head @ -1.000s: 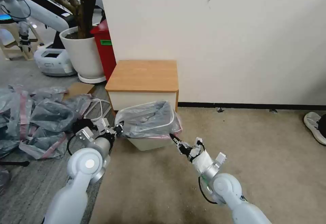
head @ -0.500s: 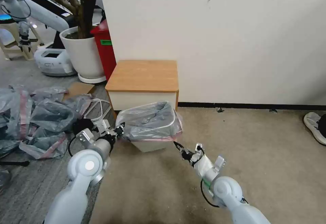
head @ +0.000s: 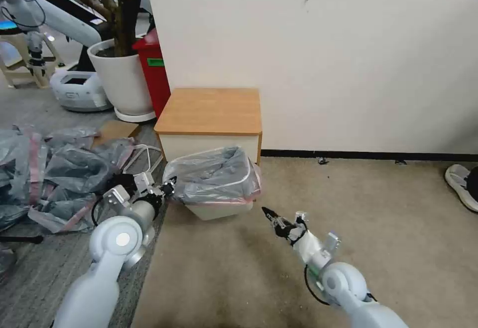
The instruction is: Pick up the garbage bag from the table and place it over the trash can.
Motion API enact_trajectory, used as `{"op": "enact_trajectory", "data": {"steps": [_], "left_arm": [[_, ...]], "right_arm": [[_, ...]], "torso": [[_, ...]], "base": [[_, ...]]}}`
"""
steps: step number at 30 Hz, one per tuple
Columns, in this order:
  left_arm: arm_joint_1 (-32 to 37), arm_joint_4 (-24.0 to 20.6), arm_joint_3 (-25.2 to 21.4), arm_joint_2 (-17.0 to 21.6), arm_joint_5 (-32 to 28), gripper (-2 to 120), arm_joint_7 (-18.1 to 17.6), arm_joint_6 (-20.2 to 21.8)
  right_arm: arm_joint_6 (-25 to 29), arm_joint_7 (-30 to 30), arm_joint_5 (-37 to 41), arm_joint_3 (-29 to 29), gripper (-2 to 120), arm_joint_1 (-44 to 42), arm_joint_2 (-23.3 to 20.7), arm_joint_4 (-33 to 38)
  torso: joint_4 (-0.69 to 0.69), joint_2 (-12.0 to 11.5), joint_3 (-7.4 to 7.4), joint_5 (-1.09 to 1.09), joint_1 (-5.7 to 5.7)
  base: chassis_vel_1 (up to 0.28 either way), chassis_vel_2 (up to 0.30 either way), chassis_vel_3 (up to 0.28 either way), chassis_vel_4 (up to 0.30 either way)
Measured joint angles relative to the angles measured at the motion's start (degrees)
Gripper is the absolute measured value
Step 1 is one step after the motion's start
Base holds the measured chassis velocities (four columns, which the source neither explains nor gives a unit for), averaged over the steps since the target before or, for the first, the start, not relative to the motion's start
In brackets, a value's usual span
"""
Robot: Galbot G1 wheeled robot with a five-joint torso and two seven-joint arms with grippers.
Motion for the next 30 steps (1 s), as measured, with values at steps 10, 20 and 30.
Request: {"op": "enact_trajectory", "data": {"steps": [10, 20, 30], "left_arm": [[1.4, -0.5, -0.5, 1.8, 0.1, 6, 1.6, 0.2], [3.2, -1.1, 0.5, 1.8, 3.2, 6, 3.6, 0.4], [3.3, -0.9, 2.3, 0.5, 5.3, 6, 3.9, 0.4]], "right_arm": [[-0.3, -12.2, 5.9, 1.8, 65, 1.5, -5.5, -0.6], [-3.5, -7.4, 6.9, -3.1, 96, 4.7, -7.1, 5.5], [-5.1, -4.9, 7.1, -7.1, 109, 8.5, -8.4, 4.0]], "torso": [[-0.01, 0.0, 0.0, -0.01, 0.0], [0.0, 0.0, 0.0, -0.01, 0.0], [0.0, 0.0, 0.0, -0.01, 0.0]], "base": [[0.0, 0.0, 0.0, 0.0], [0.0, 0.0, 0.0, 0.0], [0.0, 0.0, 0.0, 0.0]]}}
